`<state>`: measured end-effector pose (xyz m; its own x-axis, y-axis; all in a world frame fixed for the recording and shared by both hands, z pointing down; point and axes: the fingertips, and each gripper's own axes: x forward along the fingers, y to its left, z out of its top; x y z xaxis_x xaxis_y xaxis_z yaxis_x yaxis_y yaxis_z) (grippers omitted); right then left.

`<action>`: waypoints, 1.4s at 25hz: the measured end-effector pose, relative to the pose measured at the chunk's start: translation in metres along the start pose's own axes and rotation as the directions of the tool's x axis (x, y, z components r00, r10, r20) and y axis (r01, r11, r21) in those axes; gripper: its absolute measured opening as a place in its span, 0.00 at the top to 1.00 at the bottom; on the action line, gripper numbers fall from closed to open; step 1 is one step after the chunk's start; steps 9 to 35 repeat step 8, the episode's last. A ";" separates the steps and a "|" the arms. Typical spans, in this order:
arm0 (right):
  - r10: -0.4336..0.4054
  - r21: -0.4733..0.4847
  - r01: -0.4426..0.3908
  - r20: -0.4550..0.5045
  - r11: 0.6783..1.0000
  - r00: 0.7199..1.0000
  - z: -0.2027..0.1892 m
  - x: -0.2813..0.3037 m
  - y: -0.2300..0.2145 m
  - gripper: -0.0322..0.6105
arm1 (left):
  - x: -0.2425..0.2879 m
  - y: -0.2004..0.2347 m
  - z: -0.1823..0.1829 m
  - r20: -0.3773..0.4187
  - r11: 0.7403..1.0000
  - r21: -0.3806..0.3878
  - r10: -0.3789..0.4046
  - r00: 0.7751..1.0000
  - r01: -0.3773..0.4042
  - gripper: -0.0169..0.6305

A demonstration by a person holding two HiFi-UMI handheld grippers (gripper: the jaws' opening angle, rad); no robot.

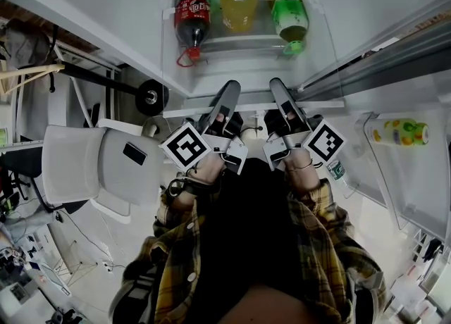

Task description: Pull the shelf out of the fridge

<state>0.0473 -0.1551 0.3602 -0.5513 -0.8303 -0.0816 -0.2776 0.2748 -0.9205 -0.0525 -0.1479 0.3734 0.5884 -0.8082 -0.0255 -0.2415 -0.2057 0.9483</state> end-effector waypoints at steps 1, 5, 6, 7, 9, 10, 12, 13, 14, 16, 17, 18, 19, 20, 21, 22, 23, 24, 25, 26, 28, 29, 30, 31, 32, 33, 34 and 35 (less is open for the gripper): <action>0.001 0.000 -0.001 0.000 1.000 1.000 0.000 0.000 0.000 0.86 | 0.000 0.000 0.000 0.000 1.000 -0.003 -0.001 1.000 0.001 0.89; 0.004 0.011 -0.004 0.002 1.000 1.000 0.000 0.000 -0.001 0.86 | 0.000 0.000 0.000 0.001 1.000 -0.008 0.002 1.000 -0.002 0.89; 0.003 0.016 -0.003 0.003 1.000 1.000 -0.001 0.000 -0.001 0.86 | 0.000 0.000 0.000 0.002 1.000 -0.011 0.001 1.000 -0.001 0.89; 0.001 0.021 -0.001 0.003 1.000 1.000 -0.001 0.000 -0.002 0.86 | 0.000 0.000 0.000 0.003 1.000 -0.015 0.000 1.000 0.000 0.89; -0.001 0.025 0.001 0.004 1.000 1.000 -0.001 -0.001 -0.003 0.86 | 0.000 0.000 -0.001 0.004 1.000 -0.020 -0.001 1.000 0.001 0.89; -0.001 0.025 0.001 0.004 1.000 1.000 -0.001 -0.001 -0.003 0.86 | 0.000 0.000 -0.001 0.004 1.000 -0.020 -0.001 1.000 0.001 0.89; -0.001 0.025 0.001 0.004 1.000 1.000 -0.001 -0.001 -0.003 0.86 | 0.000 0.000 -0.001 0.004 1.000 -0.020 -0.001 1.000 0.001 0.89; -0.001 0.025 0.001 0.004 1.000 1.000 -0.001 -0.001 -0.003 0.86 | 0.000 0.000 -0.001 0.004 1.000 -0.020 -0.001 1.000 0.001 0.89; -0.001 0.025 0.001 0.004 1.000 1.000 -0.001 -0.001 -0.003 0.86 | 0.000 0.000 -0.001 0.004 1.000 -0.020 -0.001 1.000 0.001 0.89; -0.001 0.025 0.001 0.004 1.000 1.000 -0.001 -0.001 -0.003 0.86 | 0.000 0.000 -0.001 0.004 1.000 -0.020 -0.001 1.000 0.001 0.89; -0.001 0.025 0.001 0.004 1.000 1.000 -0.001 -0.001 -0.003 0.86 | 0.000 0.000 -0.001 0.004 1.000 -0.020 -0.001 1.000 0.001 0.89; -0.001 0.025 0.001 0.004 1.000 1.000 -0.001 -0.001 -0.003 0.86 | 0.000 0.000 -0.001 0.004 1.000 -0.020 -0.001 1.000 0.001 0.89; -0.001 0.025 0.001 0.004 1.000 1.000 -0.001 -0.001 -0.003 0.86 | 0.000 0.000 -0.001 0.004 1.000 -0.020 -0.001 1.000 0.001 0.89; -0.001 0.025 0.001 0.004 1.000 1.000 -0.001 -0.001 -0.003 0.86 | 0.000 0.000 -0.001 0.004 1.000 -0.020 -0.001 1.000 0.001 0.89; -0.001 0.025 0.001 0.004 1.000 1.000 -0.001 -0.001 -0.003 0.86 | 0.000 0.000 -0.001 0.004 1.000 -0.020 -0.001 1.000 0.001 0.89; -0.001 0.025 0.001 0.004 1.000 1.000 -0.001 -0.001 -0.003 0.86 | 0.000 0.000 -0.001 0.004 1.000 -0.020 -0.001 1.000 0.001 0.89; -0.001 0.025 0.001 0.004 1.000 1.000 -0.001 -0.001 -0.003 0.86 | 0.000 0.000 -0.001 0.004 1.000 -0.020 -0.001 1.000 0.001 0.89; -0.001 0.025 0.001 0.004 1.000 1.000 -0.001 -0.001 -0.003 0.86 | 0.000 0.000 -0.001 0.004 1.000 -0.020 -0.001 1.000 0.001 0.89; -0.001 0.025 0.001 0.004 1.000 1.000 -0.001 -0.001 -0.003 0.86 | 0.000 0.000 -0.001 0.004 1.000 -0.020 -0.001 1.000 0.001 0.89; -0.001 0.025 0.001 0.004 1.000 1.000 -0.001 -0.001 -0.003 0.86 | 0.000 0.000 -0.001 0.004 1.000 -0.020 -0.001 1.000 0.001 0.89; -0.001 0.025 0.001 0.004 1.000 1.000 -0.001 -0.001 -0.003 0.86 | 0.000 0.000 -0.001 0.004 1.000 -0.020 -0.001 1.000 0.001 0.89; -0.001 0.025 0.001 0.004 1.000 1.000 -0.001 -0.001 -0.003 0.86 | 0.000 0.000 -0.001 0.004 1.000 -0.020 -0.001 1.000 0.001 0.89; -0.001 0.025 0.001 0.004 1.000 1.000 -0.001 -0.001 -0.003 0.86 | 0.000 0.000 -0.001 0.004 1.000 -0.020 -0.001 1.000 0.001 0.89; -0.001 0.025 0.001 0.004 1.000 1.000 -0.001 -0.001 -0.003 0.86 | 0.000 0.000 -0.001 0.004 1.000 -0.020 -0.001 1.000 0.001 0.89; -0.001 0.025 0.001 0.004 1.000 1.000 -0.001 -0.001 -0.003 0.86 | 0.000 0.000 -0.001 0.004 1.000 -0.020 -0.001 1.000 0.001 0.89; -0.001 0.025 0.001 0.004 1.000 1.000 -0.001 -0.001 -0.003 0.86 | 0.000 0.000 -0.001 0.004 1.000 -0.020 -0.001 1.000 0.001 0.89; -0.001 0.025 0.001 0.004 1.000 1.000 -0.001 -0.001 -0.003 0.86 | 0.000 0.000 -0.001 0.004 1.000 -0.020 -0.001 1.000 0.001 0.89; -0.001 0.025 0.001 0.004 1.000 1.000 -0.001 -0.001 -0.003 0.86 | 0.000 0.000 -0.001 0.004 1.000 -0.020 -0.001 1.000 0.001 0.89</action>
